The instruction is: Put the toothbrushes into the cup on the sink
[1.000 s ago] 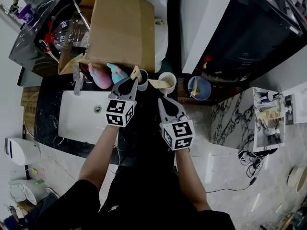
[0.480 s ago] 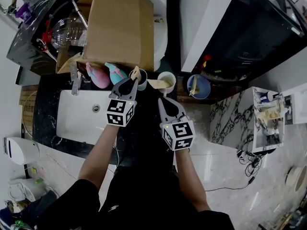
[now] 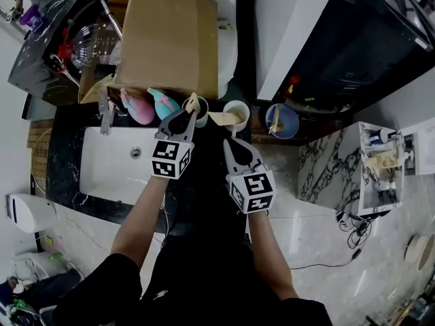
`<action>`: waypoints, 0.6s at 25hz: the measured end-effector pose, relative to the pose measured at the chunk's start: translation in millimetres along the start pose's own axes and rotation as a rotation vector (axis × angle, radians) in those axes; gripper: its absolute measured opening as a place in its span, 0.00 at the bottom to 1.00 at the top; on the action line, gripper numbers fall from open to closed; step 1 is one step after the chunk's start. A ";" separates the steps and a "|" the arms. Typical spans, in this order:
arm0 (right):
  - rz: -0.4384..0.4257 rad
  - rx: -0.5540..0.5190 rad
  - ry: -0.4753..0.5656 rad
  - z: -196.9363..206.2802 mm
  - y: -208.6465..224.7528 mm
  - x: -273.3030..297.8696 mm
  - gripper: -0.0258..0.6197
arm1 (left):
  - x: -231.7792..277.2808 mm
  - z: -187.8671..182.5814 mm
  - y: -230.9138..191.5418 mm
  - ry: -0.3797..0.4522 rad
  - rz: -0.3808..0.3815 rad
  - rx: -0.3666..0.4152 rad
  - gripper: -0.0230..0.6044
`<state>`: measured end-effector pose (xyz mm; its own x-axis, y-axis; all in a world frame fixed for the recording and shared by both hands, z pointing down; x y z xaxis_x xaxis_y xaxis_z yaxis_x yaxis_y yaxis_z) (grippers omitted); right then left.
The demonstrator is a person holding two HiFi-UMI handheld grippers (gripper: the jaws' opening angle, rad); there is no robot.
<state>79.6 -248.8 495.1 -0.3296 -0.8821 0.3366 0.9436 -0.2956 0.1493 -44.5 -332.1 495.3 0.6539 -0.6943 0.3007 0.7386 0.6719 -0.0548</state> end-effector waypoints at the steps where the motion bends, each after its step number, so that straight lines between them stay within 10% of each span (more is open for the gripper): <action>1: -0.001 0.000 0.001 -0.4 0.0 -0.5 0.04 | -0.3 -0.4 0.7 -0.002 0.001 0.005 0.11; 15: -0.003 -0.015 0.035 -8.4 0.8 -19.3 0.04 | -16.2 -3.1 20.5 -0.007 0.007 0.036 0.26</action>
<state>87.0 -235.2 480.9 -0.3311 -0.8934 0.3037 0.9431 -0.3032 0.1364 -39.5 -307.8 486.4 0.6578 -0.6876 0.3074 0.7273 0.6859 -0.0223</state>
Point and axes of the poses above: the fingertips, and each gripper's own axes: x forward along the fingers, y to its right, z out of its underside, the point moved 3 cm from there along -x, backward along the fingers, and after that the axes turned 13 degrees about z, right-handed, at the moved point
